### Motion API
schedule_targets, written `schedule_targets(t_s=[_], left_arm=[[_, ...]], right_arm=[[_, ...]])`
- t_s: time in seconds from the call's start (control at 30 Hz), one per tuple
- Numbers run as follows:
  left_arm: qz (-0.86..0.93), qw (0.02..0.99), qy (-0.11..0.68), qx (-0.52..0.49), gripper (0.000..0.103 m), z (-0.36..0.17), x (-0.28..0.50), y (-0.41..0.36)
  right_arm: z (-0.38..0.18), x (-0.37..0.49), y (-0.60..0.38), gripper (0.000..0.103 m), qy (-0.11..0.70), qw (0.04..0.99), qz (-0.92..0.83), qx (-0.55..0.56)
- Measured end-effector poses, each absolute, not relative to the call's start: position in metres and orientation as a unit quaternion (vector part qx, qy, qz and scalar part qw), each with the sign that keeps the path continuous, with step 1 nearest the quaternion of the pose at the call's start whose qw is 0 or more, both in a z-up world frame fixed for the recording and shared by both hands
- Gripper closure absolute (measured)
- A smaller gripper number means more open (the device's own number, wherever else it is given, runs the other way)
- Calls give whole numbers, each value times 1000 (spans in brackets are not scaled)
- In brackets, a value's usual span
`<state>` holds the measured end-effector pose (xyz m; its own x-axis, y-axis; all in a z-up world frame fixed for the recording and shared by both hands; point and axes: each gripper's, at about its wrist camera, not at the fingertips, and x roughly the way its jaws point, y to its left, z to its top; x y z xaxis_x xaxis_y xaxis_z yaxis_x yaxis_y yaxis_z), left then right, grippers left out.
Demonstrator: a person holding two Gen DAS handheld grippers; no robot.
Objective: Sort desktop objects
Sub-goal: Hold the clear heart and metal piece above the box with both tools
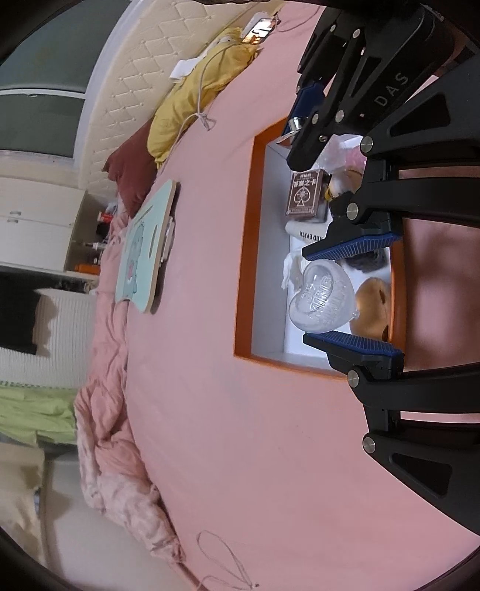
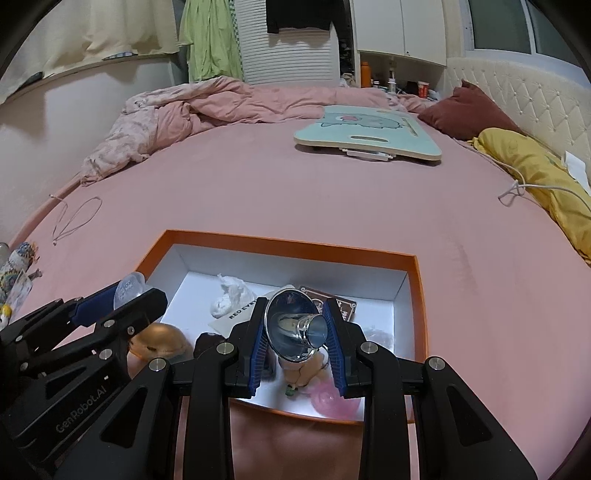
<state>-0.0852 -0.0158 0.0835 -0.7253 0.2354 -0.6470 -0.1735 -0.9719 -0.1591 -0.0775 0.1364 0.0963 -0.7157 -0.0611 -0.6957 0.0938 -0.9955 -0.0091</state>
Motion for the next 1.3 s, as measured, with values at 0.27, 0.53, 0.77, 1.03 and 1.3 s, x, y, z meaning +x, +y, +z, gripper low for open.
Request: schedule_targets(t_s=[0.27, 0.53, 0.77, 1.03, 1.3], left_arm=[[928, 124, -23, -350, 66, 83, -81, -4], [927, 114, -34, -356, 66, 81, -83, -12], [926, 118, -26, -358, 66, 79, -82, -8], [925, 118, -27, -361, 66, 79, -83, -8], [922, 125, -17, -367, 66, 76, -83, -3]], right_arm=[[98, -81, 154, 72, 8, 6, -928, 373], [96, -78, 140, 72, 21, 37, -927, 373], [94, -80, 142, 72, 23, 28, -925, 377], [92, -81, 141, 72, 23, 30, -924, 380], [91, -81, 141, 72, 25, 27, -923, 382]])
